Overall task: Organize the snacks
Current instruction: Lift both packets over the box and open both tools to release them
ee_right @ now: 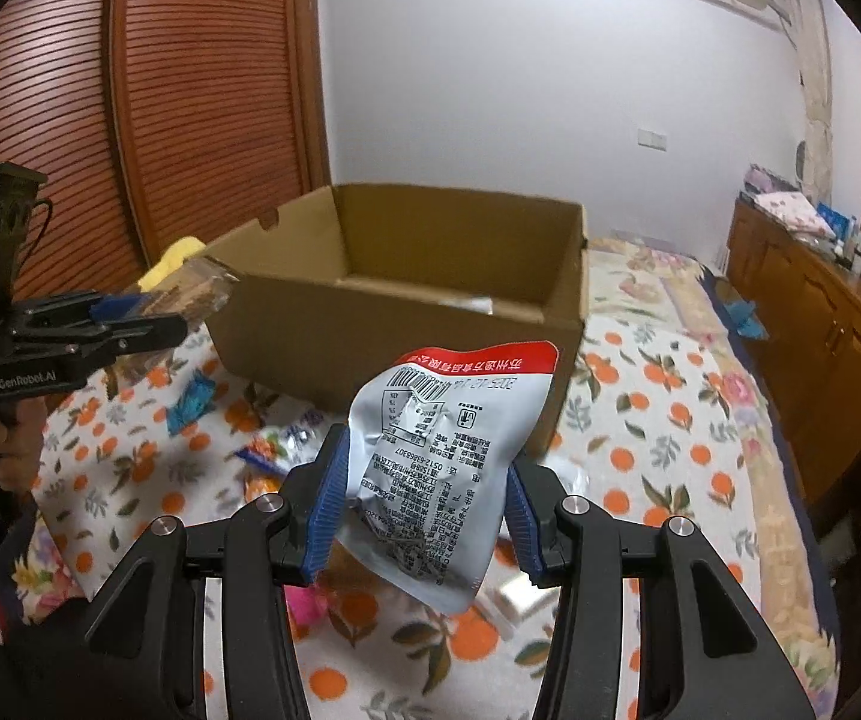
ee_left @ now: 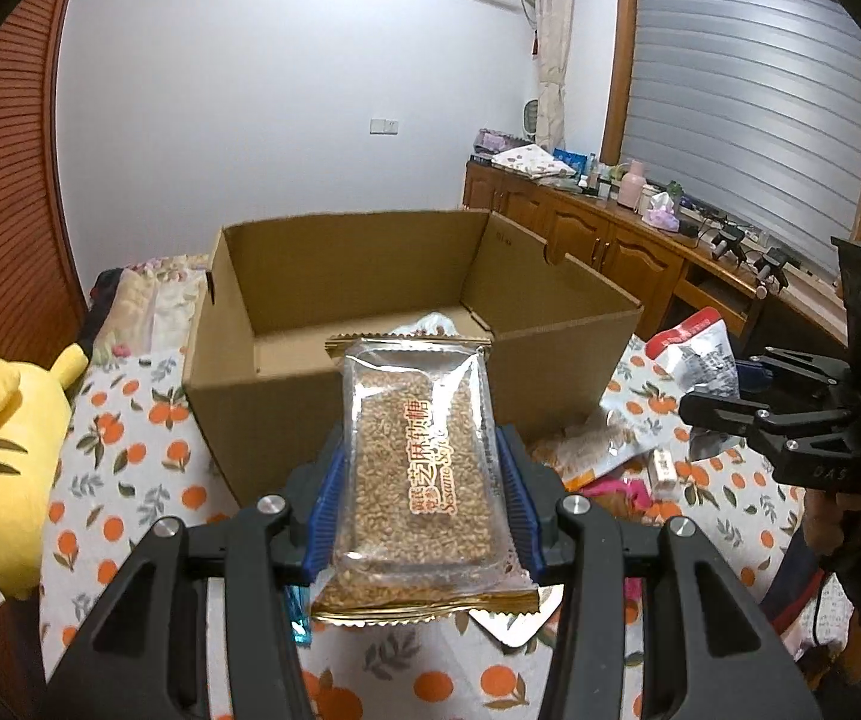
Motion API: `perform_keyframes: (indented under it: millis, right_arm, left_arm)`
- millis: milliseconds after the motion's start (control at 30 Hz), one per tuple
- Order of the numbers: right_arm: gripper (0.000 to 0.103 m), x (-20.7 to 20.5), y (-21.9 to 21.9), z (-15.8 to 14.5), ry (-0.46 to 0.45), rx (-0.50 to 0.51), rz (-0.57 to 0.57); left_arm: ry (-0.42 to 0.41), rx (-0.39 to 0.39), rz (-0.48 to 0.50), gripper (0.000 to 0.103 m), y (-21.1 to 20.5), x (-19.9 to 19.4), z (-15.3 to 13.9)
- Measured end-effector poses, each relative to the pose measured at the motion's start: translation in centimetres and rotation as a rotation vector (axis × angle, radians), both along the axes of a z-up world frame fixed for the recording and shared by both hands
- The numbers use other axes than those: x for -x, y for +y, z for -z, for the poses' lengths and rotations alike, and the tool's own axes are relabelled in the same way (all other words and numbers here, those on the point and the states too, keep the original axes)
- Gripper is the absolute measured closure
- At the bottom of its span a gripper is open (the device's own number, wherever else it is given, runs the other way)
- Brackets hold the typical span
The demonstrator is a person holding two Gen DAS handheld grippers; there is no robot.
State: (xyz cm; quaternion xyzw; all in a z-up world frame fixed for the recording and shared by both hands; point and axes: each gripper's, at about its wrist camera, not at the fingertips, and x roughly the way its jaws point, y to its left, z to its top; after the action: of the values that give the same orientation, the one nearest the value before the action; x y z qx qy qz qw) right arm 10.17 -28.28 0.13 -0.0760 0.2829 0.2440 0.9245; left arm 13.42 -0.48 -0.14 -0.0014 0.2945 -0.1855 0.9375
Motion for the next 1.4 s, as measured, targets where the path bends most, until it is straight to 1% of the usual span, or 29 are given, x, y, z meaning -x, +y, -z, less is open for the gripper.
perform_keyframes:
  millis: [67,333,533,900,1133,1400]
  right_arm:
    - [0.055,-0.5,0.5,-0.7,-0.011,-0.003,-0.006]
    - [0.055,-2.1,2.3,-3.1,-0.050,-0.005,-0.032]
    - [0.055,-3.2,3.3,-4.4,-0.062,-0.008,-0.042]
    - [0.055,-6.3,4.4,-4.6,-0.040,0.000,-0.045]
    - [0.055,-8.7,4.8,-4.4,-0.013,-0.005,-0.027]
    - [0.055,-10.3,5.5,-3.6,0.013,0.004,-0.011]
  left_arm:
    - [-0.007,0.002,0.002,0.057,-0.1,-0.5,-0.8]
    - [-0.067,-0.030,-0.006,0.057,0.1,-1.4,-4.4]
    - [-0.080,-0.034,-0.004,0.057,0.4,-2.1,-5.6]
    - [-0.044,-0.084,0.013,0.057,-0.7,-5.2,-5.7]
    - [0.001,-0.101,0.004,0.057,-1.5,-7.6,-4.1]
    - [0.051,-0.114,-0.018,0.057,-2.0,-9.9,-2.2]
